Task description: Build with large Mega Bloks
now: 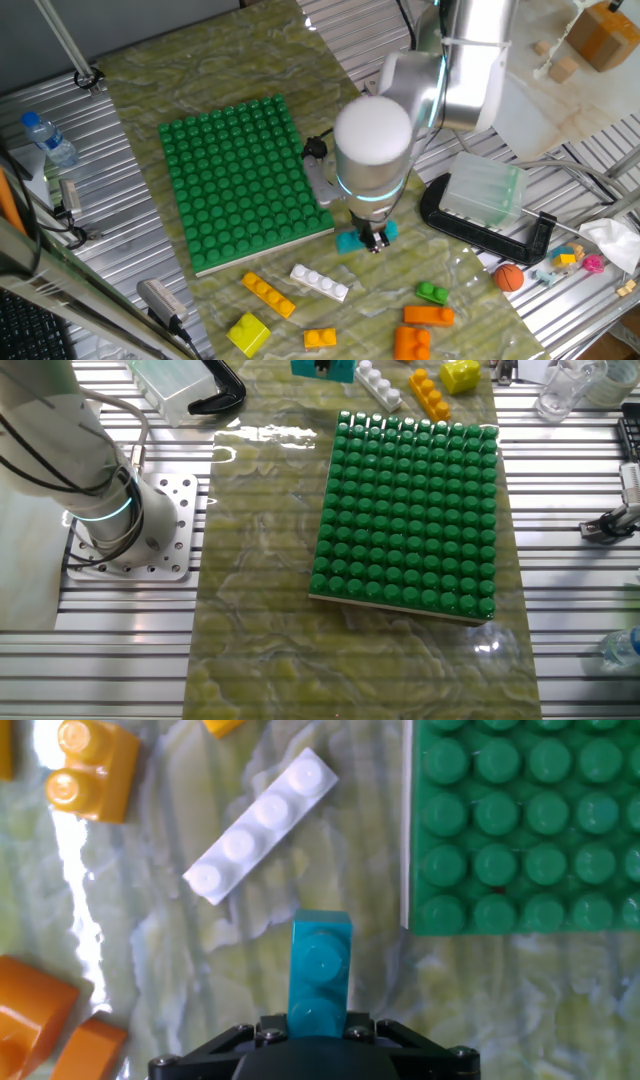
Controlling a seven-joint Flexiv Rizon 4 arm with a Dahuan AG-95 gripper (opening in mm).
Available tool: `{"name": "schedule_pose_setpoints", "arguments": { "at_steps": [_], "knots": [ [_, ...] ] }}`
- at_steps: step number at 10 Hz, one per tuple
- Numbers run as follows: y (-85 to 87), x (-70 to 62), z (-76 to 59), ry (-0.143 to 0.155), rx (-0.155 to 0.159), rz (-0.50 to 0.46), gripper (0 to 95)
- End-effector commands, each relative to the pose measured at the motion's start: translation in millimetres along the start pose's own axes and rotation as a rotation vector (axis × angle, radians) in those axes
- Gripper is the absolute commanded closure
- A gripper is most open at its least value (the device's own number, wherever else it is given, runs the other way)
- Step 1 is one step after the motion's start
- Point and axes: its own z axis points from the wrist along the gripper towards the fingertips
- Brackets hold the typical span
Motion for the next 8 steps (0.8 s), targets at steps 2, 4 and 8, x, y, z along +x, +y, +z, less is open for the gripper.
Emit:
{"name": "schedule_pose_setpoints", "arguments": {
  "at_steps": [2,4,8],
  "knots": [
    [-61.4,-19.9,-0.7,-0.053,-0.007,-0.045,95.0],
    [-92.2,-32.6,1.6,-0.079,-0.02,-0.081,95.0],
    [-92.8,-34.3,-1.7,-0.036,-0.02,-0.037,95.0]
  ]
}}
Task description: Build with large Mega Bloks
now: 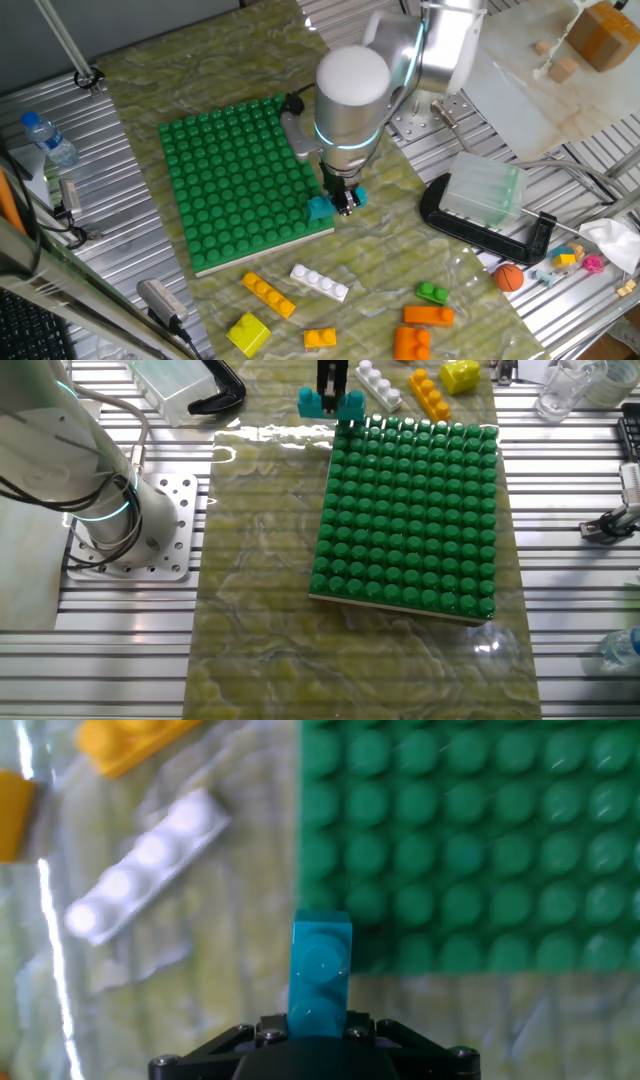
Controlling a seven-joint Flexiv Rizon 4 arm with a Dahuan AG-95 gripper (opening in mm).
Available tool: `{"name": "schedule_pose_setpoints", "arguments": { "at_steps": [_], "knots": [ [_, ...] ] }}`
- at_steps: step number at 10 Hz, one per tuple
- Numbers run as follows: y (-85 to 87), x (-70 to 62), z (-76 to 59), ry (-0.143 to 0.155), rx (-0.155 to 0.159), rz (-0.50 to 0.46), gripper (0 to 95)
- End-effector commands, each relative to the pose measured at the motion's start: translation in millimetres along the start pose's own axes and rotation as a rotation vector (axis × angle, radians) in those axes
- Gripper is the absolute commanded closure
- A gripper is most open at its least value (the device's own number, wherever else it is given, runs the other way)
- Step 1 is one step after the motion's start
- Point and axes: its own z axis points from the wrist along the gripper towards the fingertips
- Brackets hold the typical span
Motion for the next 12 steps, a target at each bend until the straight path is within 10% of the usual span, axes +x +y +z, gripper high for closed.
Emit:
{"name": "schedule_pose_setpoints", "arguments": {
  "at_steps": [1,6,9,12],
  "knots": [
    [0.7,0.4,0.5,0.052,0.007,0.069,95.0],
    [-0.2,0.2,0.0,0.078,0.031,0.064,95.0],
    [-29.6,-21.7,-29.0,0.067,0.023,0.056,95.0],
    [-39.0,-45.8,-25.2,0.04,0.013,0.065,95.0]
  ]
}}
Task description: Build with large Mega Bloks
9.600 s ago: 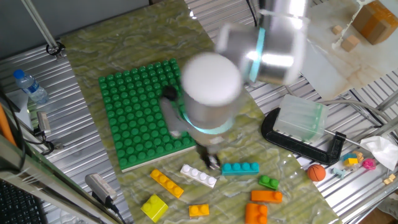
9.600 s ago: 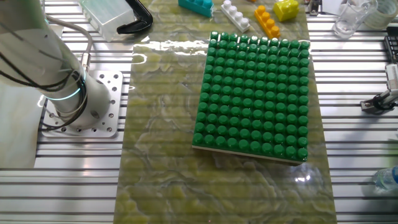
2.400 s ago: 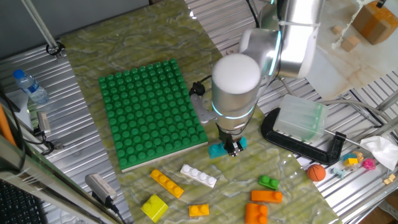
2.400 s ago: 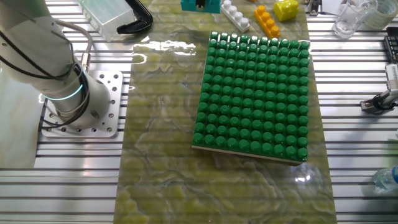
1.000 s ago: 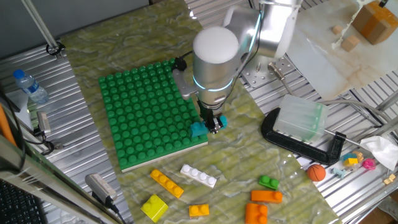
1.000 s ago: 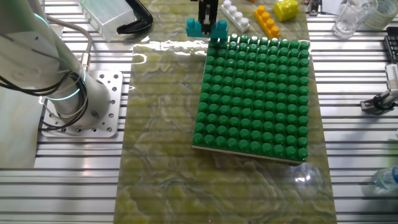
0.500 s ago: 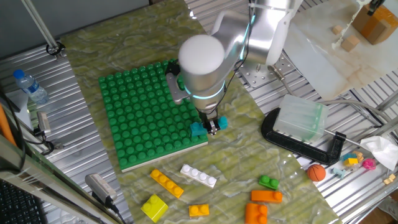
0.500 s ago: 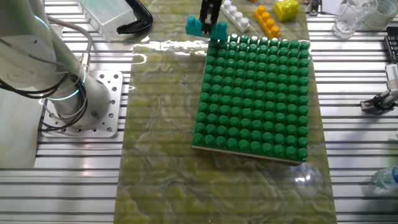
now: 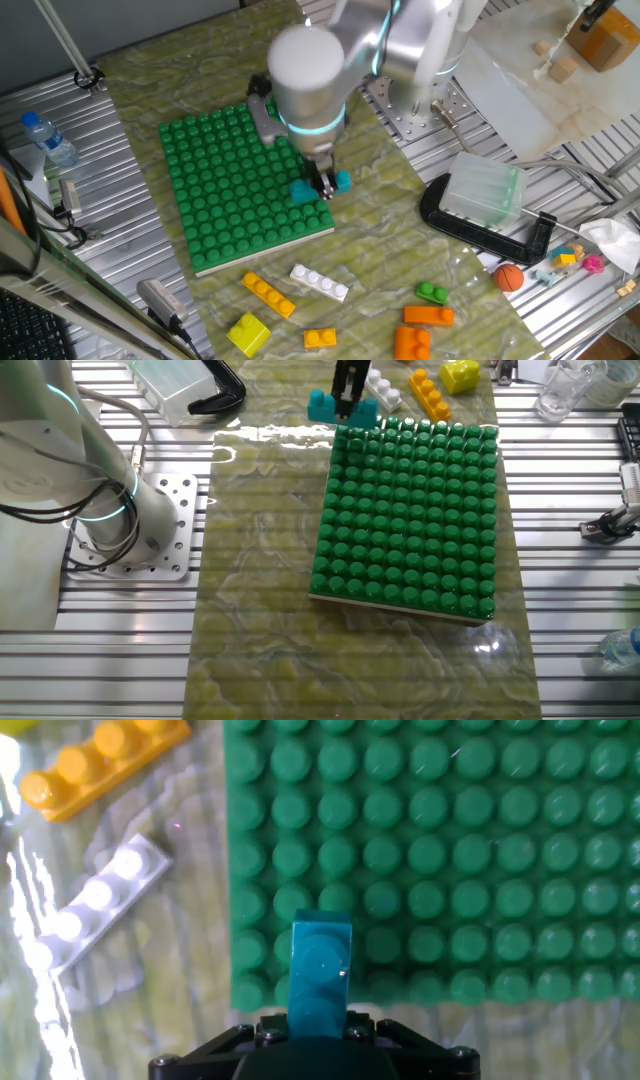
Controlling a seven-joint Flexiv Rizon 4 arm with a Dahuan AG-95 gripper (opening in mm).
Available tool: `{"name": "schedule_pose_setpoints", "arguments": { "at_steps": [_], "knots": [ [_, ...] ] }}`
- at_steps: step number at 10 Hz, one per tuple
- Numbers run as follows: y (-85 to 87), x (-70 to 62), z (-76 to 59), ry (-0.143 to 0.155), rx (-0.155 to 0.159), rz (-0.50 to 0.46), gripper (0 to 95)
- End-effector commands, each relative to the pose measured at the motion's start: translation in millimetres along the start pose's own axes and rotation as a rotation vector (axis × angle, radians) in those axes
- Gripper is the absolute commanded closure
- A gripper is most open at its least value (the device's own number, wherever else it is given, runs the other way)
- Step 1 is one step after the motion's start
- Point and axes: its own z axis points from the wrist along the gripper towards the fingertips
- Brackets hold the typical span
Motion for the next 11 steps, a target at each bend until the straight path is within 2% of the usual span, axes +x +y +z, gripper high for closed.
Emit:
{"name": "schedule_pose_setpoints", "arguments": {
  "at_steps": [1,3,7,8,9,11],
  "knots": [
    [0.4,-16.1,15.0,-0.029,-0.021,-0.006,95.0],
    [-2.7,-20.3,22.9,-0.033,-0.021,-0.004,95.0],
    [7.0,-10.1,8.8,-0.002,-0.01,0.0,95.0],
    [7.0,-10.1,8.8,0.001,-0.009,-0.001,95.0],
    [7.0,-10.1,8.8,-0.004,-0.014,-0.005,95.0],
    [7.0,-10.1,8.8,-0.007,-0.003,-0.003,95.0]
  ]
}}
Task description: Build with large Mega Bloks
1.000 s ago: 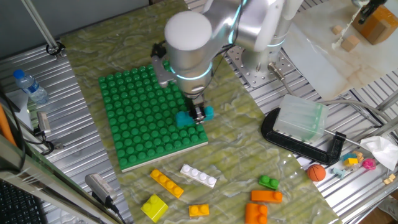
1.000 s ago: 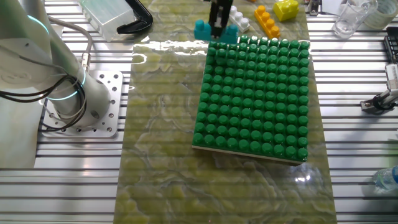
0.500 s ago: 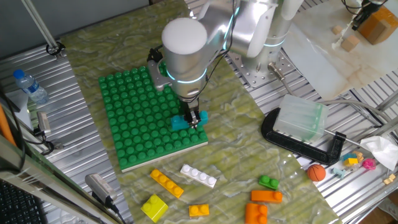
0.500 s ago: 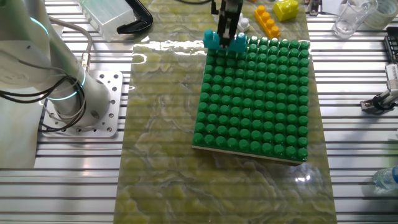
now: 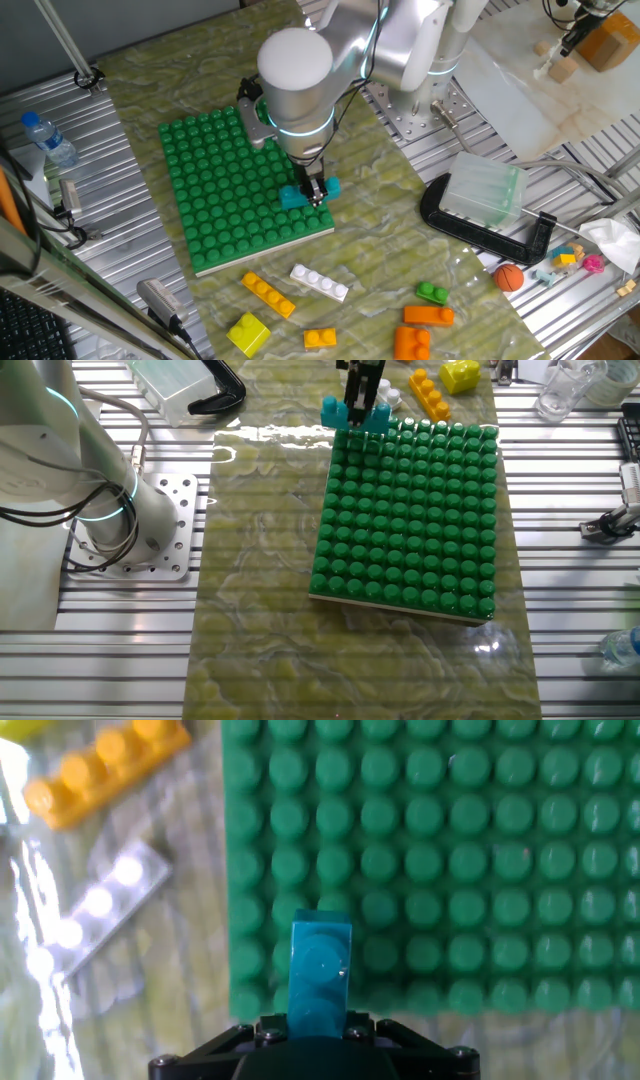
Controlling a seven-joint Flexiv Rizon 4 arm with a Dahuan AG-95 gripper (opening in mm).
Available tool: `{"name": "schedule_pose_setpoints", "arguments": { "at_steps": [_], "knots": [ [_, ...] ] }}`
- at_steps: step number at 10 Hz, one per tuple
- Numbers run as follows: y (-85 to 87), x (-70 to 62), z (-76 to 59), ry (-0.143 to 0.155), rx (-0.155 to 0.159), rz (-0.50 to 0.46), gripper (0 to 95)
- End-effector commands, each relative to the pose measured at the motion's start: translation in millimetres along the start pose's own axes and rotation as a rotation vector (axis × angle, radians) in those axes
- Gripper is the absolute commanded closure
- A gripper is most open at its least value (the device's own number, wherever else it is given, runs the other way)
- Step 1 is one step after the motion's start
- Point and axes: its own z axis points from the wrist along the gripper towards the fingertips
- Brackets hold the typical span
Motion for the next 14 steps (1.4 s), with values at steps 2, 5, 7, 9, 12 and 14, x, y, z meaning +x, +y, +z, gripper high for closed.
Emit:
{"name": "schedule_pose_setpoints", "arguments": {
  "at_steps": [2,5,7,9,12,14],
  "knots": [
    [-1.5,1.8,-1.2,-0.015,0.014,-0.009,95.0],
    [-3.3,-2.3,-3.6,-0.021,0.008,0.008,95.0],
    [-4.4,-17.1,-14.3,-0.02,0.006,0.009,95.0],
    [-6.5,-35.3,-12.0,-0.04,0.006,0.013,95.0],
    [-16.1,-69.4,-8.1,-0.046,0.004,-0.021,95.0],
    [-17.6,-79.8,-1.8,-0.044,0.009,-0.037,95.0]
  ]
}}
